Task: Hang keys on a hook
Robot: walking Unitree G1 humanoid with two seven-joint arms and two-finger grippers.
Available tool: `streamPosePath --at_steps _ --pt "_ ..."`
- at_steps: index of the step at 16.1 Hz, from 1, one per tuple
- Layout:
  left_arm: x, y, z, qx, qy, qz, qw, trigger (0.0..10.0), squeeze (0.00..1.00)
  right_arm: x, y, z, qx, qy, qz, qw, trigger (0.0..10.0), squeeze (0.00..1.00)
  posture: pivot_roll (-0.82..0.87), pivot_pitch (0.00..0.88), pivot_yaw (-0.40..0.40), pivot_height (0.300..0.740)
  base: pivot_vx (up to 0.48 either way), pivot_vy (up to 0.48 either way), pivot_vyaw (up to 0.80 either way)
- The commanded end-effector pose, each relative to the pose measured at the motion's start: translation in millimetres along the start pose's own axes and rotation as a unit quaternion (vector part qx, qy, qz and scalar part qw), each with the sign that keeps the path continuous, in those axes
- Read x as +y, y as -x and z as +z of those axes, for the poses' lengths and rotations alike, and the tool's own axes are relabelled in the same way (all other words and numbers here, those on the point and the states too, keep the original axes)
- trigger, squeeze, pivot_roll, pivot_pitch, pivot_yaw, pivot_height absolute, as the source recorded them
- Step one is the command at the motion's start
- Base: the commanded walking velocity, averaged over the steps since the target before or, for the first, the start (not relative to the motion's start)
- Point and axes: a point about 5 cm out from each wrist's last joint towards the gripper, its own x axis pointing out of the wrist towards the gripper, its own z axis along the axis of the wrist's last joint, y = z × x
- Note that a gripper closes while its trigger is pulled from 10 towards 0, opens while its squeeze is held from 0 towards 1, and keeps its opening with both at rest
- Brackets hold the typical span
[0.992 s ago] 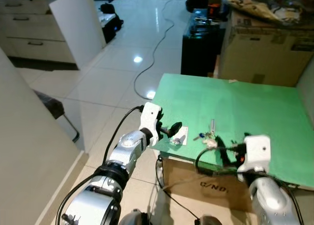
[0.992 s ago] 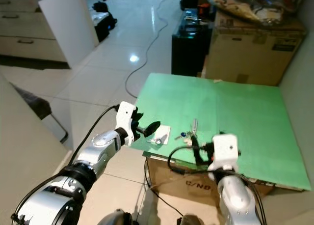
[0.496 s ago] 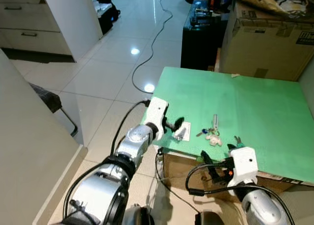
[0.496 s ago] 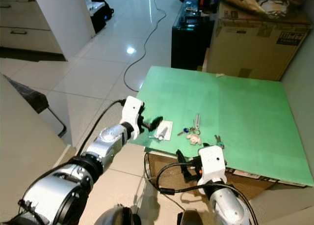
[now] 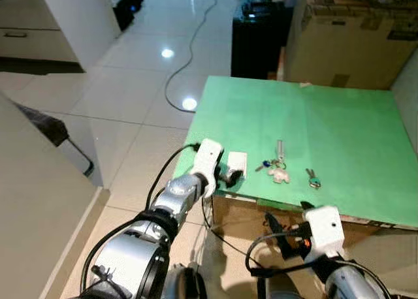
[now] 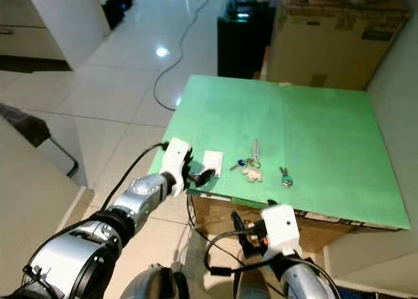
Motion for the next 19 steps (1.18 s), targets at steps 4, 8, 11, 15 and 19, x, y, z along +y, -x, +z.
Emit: streamPosePath --at_steps 4,8,11,15,19 --pt "-5.9 0.7 -14.5 0.028 -0.009 -0.006 1.0 10.0 0.0 3.6 1.1 1.3 -0.001 -0.002 0.005 1.0 10.0 0.0 -0.27 0.184 0.137 0.686 0.0 0.0 0.0" --pt "-13.8 -2.1 -13.3 0.026 -0.026 -0.025 0.999 10.0 0.0 6.9 1.9 -5.1 0.014 -0.007 0.016 1.0 10.0 0.0 -0.28 0.174 0.146 0.686 0.0 0.0 0.0" --pt "-20.5 -4.3 -13.0 0.024 -0.035 -0.038 0.998 10.0 0.0 10.3 2.3 -9.9 0.026 -0.013 0.022 0.999 10.0 0.0 -0.28 0.17 0.148 0.686 0.0 0.0 0.0" --pt "-26.1 -7.0 -11.9 0.026 -0.037 -0.042 0.998 10.0 0.0 13.8 3.2 -15.4 0.04 -0.017 0.028 0.999 10.0 0.0 -0.28 0.17 0.147 0.686 0.0 0.0 0.0" --pt "-25.8 -10.2 -6.4 0.023 -0.058 -0.001 0.998 10.0 0.0 14.4 4.3 -16.8 0.042 -0.017 0.027 0.999 10.0 0.0 -0.28 0.173 0.15 0.686 0.0 0.0 0.0"
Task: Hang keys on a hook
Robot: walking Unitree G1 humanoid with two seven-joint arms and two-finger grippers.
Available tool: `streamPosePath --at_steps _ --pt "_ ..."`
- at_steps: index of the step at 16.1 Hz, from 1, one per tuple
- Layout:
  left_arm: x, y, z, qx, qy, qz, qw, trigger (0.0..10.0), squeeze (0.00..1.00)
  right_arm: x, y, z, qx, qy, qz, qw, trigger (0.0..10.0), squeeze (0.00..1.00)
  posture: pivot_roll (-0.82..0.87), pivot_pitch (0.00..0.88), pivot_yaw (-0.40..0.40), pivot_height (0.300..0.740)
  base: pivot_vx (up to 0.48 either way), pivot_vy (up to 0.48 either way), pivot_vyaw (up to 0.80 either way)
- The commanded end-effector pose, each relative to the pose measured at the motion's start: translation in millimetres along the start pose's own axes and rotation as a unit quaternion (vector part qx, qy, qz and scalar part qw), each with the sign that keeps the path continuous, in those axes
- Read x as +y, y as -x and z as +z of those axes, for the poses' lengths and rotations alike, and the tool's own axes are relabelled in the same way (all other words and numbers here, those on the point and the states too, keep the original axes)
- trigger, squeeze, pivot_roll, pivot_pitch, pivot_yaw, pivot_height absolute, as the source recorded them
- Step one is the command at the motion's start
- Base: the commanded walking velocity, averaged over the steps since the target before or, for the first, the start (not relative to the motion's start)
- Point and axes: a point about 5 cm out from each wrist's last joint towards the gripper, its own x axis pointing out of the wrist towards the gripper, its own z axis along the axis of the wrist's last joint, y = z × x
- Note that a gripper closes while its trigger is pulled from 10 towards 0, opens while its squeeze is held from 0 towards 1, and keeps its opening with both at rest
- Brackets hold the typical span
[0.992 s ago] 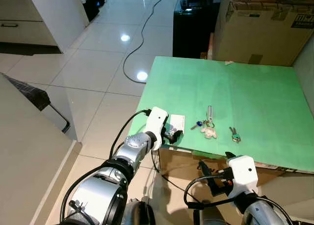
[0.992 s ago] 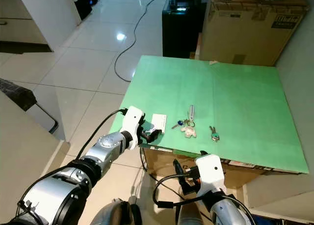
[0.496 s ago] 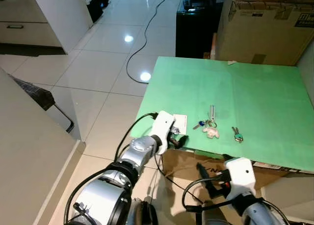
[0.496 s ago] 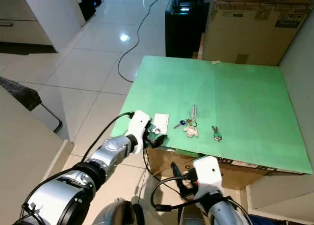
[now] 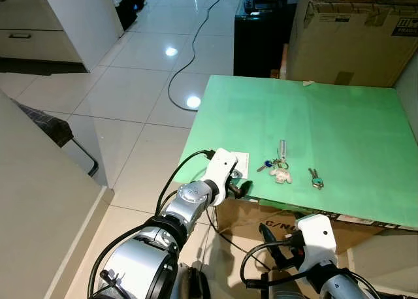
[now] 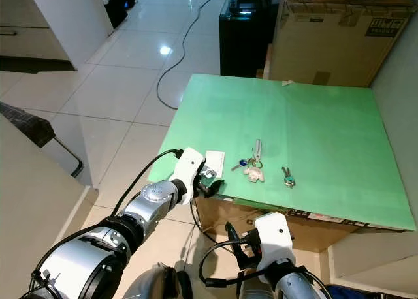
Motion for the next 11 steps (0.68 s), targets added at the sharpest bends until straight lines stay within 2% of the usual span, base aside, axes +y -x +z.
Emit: streamPosePath --at_steps 1,6,8,9,11 --pt "-0.5 -1.3 0.1 0.008 0.004 0.011 1.0 10.0 0.0 3.0 1.2 -5.2 0.013 -0.005 0.004 1.0 10.0 0.0 -0.28 0.172 0.153 0.686 0.0 0.0 0.0" --pt "-5.3 -2.5 -4.2 0.021 0.011 0.012 1.0 10.0 0.0 2.3 2.3 -4.4 0.012 -0.004 0.003 1.0 10.0 0.0 -0.28 0.175 0.161 0.686 0.0 0.0 0.0" --pt "-11.6 -4.2 -3.7 0.018 0.036 -0.009 0.999 10.0 0.0 2.6 2.1 -4.2 0.012 -0.004 0.004 1.0 10.0 0.0 -0.28 0.174 0.16 0.686 0.0 0.0 0.0" --pt "-12.4 -4.8 -2.6 0.019 0.026 -0.008 0.999 9.7 0.0 3.0 2.0 -3.9 0.011 -0.003 0.005 1.0 10.0 0.0 -0.28 0.174 0.16 0.686 0.0 0.0 0.0" --pt "-14.3 -7.2 3.0 0.017 0.015 -0.005 1.0 10.0 0.0 3.5 1.7 -3.2 0.01 0.0 0.005 1.0 10.0 0.0 -0.29 0.177 0.163 0.686 0.0 0.0 0.0"
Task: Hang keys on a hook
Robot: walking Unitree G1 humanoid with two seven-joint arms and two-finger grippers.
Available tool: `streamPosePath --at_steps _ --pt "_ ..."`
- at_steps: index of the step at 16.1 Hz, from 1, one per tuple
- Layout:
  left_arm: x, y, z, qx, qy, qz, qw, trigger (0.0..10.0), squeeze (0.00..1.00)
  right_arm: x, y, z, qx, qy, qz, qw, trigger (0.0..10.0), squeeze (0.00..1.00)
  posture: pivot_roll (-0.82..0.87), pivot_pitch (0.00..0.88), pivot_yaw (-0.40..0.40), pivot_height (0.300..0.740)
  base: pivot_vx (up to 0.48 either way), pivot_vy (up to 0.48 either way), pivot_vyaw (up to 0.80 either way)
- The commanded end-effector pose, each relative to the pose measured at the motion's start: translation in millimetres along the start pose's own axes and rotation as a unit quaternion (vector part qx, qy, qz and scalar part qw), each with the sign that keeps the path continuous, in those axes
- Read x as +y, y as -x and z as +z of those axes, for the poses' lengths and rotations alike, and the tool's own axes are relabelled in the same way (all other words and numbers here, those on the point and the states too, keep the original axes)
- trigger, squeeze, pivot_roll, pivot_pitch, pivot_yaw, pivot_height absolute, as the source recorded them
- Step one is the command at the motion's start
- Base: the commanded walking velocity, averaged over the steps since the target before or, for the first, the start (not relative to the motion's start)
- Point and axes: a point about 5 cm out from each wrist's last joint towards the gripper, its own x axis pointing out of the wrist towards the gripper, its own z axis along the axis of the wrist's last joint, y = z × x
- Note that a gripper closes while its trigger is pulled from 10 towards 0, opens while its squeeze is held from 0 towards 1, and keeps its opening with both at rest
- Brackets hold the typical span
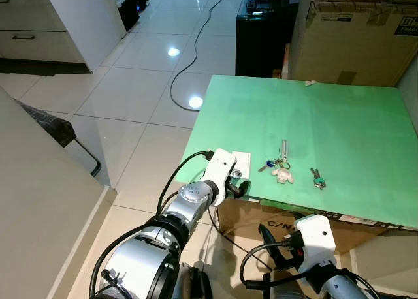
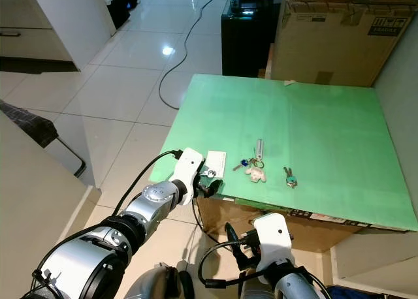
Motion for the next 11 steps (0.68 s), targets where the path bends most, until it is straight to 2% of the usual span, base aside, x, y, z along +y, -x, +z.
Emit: streamPosePath --at_steps 1,5,6,7,8,9,11 --pt "-13.4 -5.5 5.6 0.001 0.0 -0.017 1.0 10.0 0.0 3.5 1.4 -2.6 0.008 -0.003 0.005 1.0 10.0 0.0 -0.29 0.175 0.164 0.686 0.0 0.0 0.0" --pt "-21.2 -8.9 12.0 -0.001 -0.006 -0.027 1.0 10.0 0.0 6.6 0.1 -2.8 0.007 -0.004 0.007 1.0 10.0 0.0 -0.29 0.172 0.173 0.686 0.0 0.0 0.0" --pt "-24.2 -9.7 12.2 -0.001 -0.007 -0.032 0.999 9.5 0.0 7.6 -0.3 -3.0 0.007 -0.005 0.007 1.0 10.0 0.0 -0.29 0.17 0.175 0.686 0.0 0.0 0.0" --pt "-26.7 -10.2 11.9 0.001 -0.008 -0.037 0.999 7.9 0.0 8.3 -0.4 -3.0 0.007 -0.005 0.008 1.0 10.0 0.0 -0.29 0.169 0.175 0.686 0.0 0.0 0.0" --pt "-28.1 -10.5 11.6 0.002 -0.005 -0.04 0.999 8.8 0.0 8.5 -0.5 -2.9 0.007 -0.005 0.008 1.0 10.0 0.0 -0.29 0.169 0.175 0.686 0.0 0.0 0.0" --pt "-30.1 -10.8 11.1 0.003 0.003 -0.045 0.999 0.5 0.0 9.3 -0.1 -3.2 0.007 -0.004 0.008 1.0 10.0 0.0 -0.3 0.166 0.178 0.686 0.0 0.0 0.0" --pt "-32.7 -11.4 10.4 0.006 0.003 -0.046 0.999 0.4 0.0 9.8 0.3 -3.5 0.007 -0.004 0.008 1.0 10.0 0.0 -0.3 0.167 0.178 0.686 0.0 0.0 0.0"
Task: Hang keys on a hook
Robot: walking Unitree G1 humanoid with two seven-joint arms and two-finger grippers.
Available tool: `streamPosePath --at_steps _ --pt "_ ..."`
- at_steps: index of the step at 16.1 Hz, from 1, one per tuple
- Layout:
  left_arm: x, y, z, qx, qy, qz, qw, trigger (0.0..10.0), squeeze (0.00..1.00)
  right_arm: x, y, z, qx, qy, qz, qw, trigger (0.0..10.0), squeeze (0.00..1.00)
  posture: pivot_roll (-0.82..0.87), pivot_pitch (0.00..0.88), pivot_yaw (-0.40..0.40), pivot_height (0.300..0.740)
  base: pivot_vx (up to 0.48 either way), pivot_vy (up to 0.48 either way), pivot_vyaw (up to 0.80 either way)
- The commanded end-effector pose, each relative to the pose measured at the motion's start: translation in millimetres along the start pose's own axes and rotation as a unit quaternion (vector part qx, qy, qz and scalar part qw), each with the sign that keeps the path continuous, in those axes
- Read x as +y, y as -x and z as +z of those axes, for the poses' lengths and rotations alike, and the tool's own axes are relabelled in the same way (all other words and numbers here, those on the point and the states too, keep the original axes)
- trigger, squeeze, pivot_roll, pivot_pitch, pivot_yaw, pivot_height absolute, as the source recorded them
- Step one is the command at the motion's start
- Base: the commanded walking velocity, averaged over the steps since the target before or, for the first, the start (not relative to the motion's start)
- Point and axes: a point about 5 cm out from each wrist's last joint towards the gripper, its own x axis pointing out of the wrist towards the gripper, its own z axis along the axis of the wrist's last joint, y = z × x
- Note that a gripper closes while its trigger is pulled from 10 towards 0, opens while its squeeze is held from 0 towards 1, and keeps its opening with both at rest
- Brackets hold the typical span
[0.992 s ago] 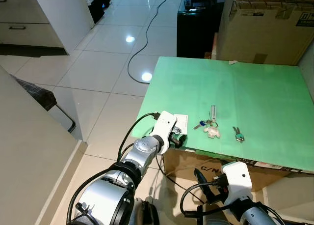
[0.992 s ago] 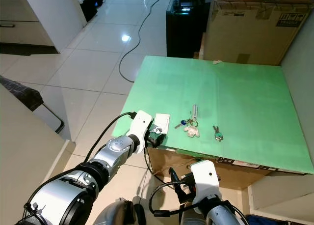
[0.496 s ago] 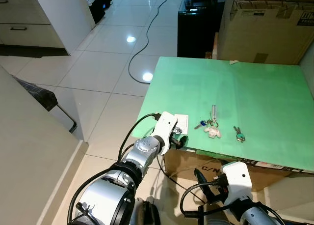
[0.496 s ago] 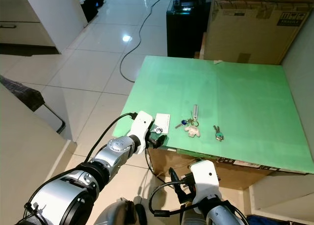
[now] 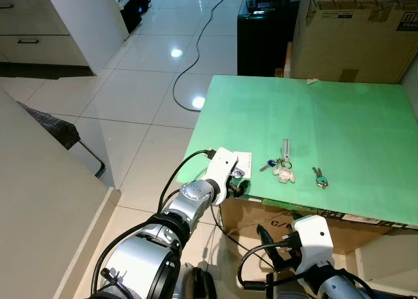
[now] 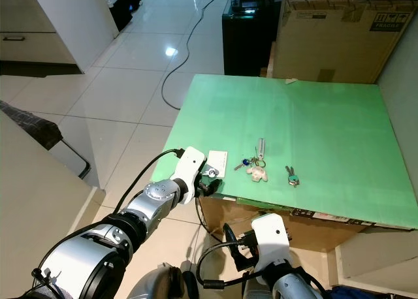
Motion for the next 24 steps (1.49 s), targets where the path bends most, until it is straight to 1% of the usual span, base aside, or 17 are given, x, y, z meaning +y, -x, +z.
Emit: streamPosePath --at_steps 1,2,3,5,7,8,9,10,11,14,15,17,19,21,22,24 --pt "-32.0 -10.4 7.7 -0.001 0.005 -0.039 0.999 1.5 0.0 5.1 1.8 -2.5 0.006 -0.002 0.005 1.0 10.0 0.0 -0.3 0.171 0.181 0.686 0.0 0.0 0.0" --pt "-32.0 -10.4 7.7 -0.001 0.005 -0.039 0.999 1.5 0.0 5.1 1.8 -2.5 0.006 -0.002 0.005 1.0 10.0 0.0 -0.3 0.171 0.181 0.686 0.0 0.0 0.0" --pt "-34.4 -10.7 5.4 0.004 0.004 -0.041 0.999 0.0 0.0 6.6 2.7 -2.8 0.007 -0.003 0.005 1.0 10.0 0.0 -0.3 0.174 0.182 0.686 0.0 0.0 0.0" --pt "-37.1 -11.0 3.6 0.008 0.003 -0.043 0.999 0.0 0.0 7.9 3.9 -3.0 0.008 -0.005 0.004 1.0 10.0 0.0 -0.3 0.179 0.186 0.686 0.0 0.0 0.0" --pt "-43.1 -12.1 2.2 0.01 0.009 -0.05 0.999 0.0 0.0 8.8 5.6 -4.5 0.011 -0.007 0.004 1.0 10.0 0.0 -0.31 0.186 0.188 0.686 0.0 0.0 0.0" --pt "-48.7 -13.0 0.8 0.013 0.012 -0.052 0.999 0.0 0.0 10.2 7.1 -4.9 0.013 -0.006 0.005 1.0 10.0 0.0 -0.32 0.192 0.189 0.686 0.0 0.0 0.0" --pt "-49.9 -13.2 0.4 0.013 0.013 -0.053 0.998 0.0 0.0 10.7 7.7 -4.8 0.013 -0.006 0.005 1.0 10.0 0.0 -0.32 0.194 0.189 0.686 0.0 0.0 0.0" --pt "-52.0 -13.5 -0.2 0.015 0.003 -0.055 0.998 0.0 0.0 11.1 8.6 -4.9 0.013 -0.005 0.005 1.0 10.0 0.0 -0.31 0.194 0.183 0.686 0.0 0.0 0.0" --pt "-53.8 -14.0 2.0 0.008 0.012 -0.059 0.998 0.0 0.0 11.6 9.5 -5.3 0.015 -0.007 0.004 1.0 10.0 0.0 -0.31 0.197 0.184 0.686 0.0 0.0 0.0" --pt "-59.2 -14.8 2.2 0.006 0.005 -0.065 0.998 0.0 0.0 11.3 10.2 -5.6 0.015 -0.006 0.005 1.0 10.0 0.0 -0.31 0.198 0.183 0.686 0.0 0.0 0.0" --pt "-63.4 -15.9 5.7 0.0 0.01 -0.07 0.997 0.0 0.0 10.5 10.2 -5.2 0.015 -0.005 0.005 1.0 10.0 0.0 -0.32 0.199 0.179 0.686 0.0 0.0 0.0" --pt "-66.4 -16.8 8.5 -0.004 0.013 -0.073 0.997 0.0 0.0 10.6 10.9 -5.6 0.017 -0.005 0.006 1.0 10.0 0.0 -0.32 0.2 0.178 0.686 0.0 0.0 0.0" --pt "-67.6 -17.5 10.3 -0.005 0.022 -0.068 0.997 0.0 0.0 11.2 11.6 -5.2 0.017 -0.004 0.007 1.0 10.0 0.0 -0.32 0.205 0.177 0.686 0.0 0.0 0.0" --pt "-63.4 -17.5 8.8 0.0 0.052 -0.046 0.998 0.0 0.0 12.7 12.3 -5.1 0.019 -0.004 0.008 1.0 10.0 0.0 -0.32 0.21 0.179 0.686 0.0 0.0 0.0" --pt "-62.5 -17.5 8.7 0.001 0.057 -0.042 0.997 0.0 0.0 12.9 12.4 -5.1 0.019 -0.004 0.008 1.0 10.0 0.0 -0.32 0.21 0.179 0.686 0.0 0.0 0.0" --pt "-61.3 -17.4 7.9 0.004 0.05 -0.033 0.998 0.0 0.0 14.1 13.0 -5.1 0.021 -0.005 0.009 1.0 10.0 0.0 -0.32 0.213 0.183 0.686 0.0 0.0 0.0"
